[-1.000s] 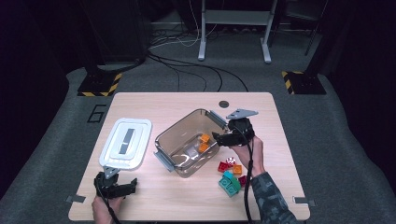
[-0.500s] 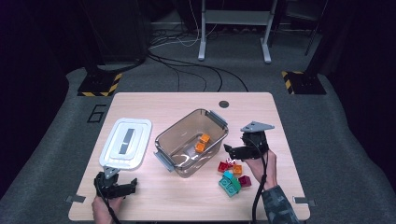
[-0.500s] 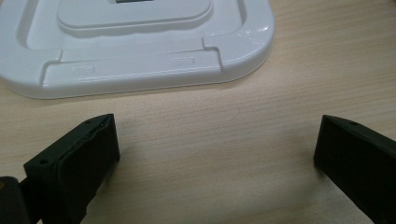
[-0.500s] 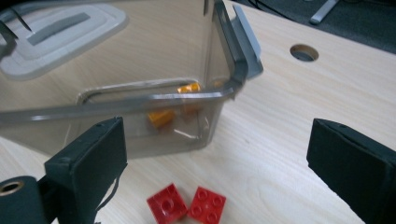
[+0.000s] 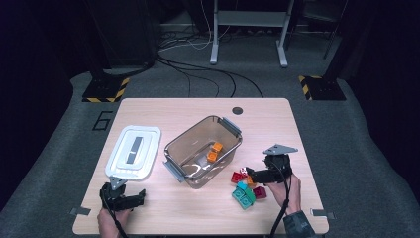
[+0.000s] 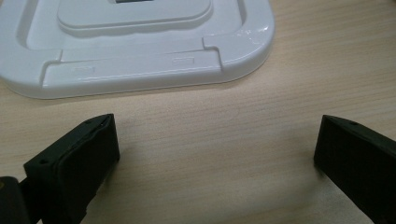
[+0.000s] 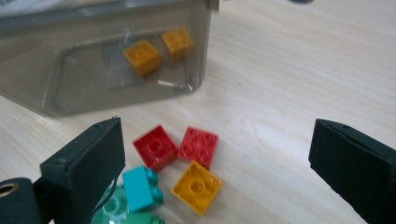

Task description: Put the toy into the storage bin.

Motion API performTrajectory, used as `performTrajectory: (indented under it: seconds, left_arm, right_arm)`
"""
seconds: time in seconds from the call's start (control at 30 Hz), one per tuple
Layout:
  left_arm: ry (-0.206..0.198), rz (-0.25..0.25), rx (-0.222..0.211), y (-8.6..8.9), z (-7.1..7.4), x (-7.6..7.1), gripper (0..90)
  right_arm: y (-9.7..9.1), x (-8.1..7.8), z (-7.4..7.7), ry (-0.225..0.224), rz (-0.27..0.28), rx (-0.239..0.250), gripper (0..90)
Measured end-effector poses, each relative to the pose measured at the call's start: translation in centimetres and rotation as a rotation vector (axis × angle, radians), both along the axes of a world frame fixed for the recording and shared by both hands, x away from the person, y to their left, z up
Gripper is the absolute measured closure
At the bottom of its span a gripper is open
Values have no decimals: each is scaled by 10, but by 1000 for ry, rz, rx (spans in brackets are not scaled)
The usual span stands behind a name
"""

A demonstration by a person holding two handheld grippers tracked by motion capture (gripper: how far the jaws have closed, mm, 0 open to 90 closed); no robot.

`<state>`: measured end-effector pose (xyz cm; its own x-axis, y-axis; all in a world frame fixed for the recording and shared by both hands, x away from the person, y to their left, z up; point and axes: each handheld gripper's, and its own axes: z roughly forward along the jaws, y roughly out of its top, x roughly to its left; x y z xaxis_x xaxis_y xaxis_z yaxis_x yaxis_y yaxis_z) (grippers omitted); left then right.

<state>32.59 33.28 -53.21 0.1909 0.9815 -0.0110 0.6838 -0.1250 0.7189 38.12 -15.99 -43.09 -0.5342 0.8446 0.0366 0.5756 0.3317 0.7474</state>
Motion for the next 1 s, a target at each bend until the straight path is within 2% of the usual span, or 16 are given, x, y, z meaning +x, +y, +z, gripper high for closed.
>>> performTrajectory:
  seconds: [0.1, 0.13, 0.17, 0.2, 0.23, 0.43, 0.57, 0.63, 0.73, 1.0]
  left_arm:
    - [0, 0, 1, 0, 0, 0, 0]
    - [0, 0, 1, 0, 0, 0, 0]
    - [0, 1, 0, 0, 0, 0, 0]
    - [0, 1, 0, 0, 0, 0, 0]
    - [0, 0, -1, 0, 0, 0, 0]
    - [0, 2, 1, 0, 0, 0, 0]
    - [0, 2, 1, 0, 0, 0, 0]
    - [0, 2, 1, 0, 0, 0, 0]
    - [0, 2, 1, 0, 0, 0, 0]
    - [0, 2, 1, 0, 0, 0, 0]
  right_arm:
    - [-6, -7, -15, 35, -19, -10, 29]
    - [-6, -7, -15, 35, -19, -10, 29]
    - [-10, -10, -23, 54, -30, -21, 30]
    - [-10, -10, -23, 54, -30, -21, 30]
    - [-17, -14, -31, 66, -44, -9, 33]
    - [-23, -23, -46, 105, -79, -11, 38]
    - [-30, -28, -62, 136, -94, -37, 49]
    - [-32, -29, -67, 152, -108, -32, 57]
    - [-35, -29, -69, 151, -116, -38, 62]
    - [-50, -22, -70, 152, -182, -38, 80]
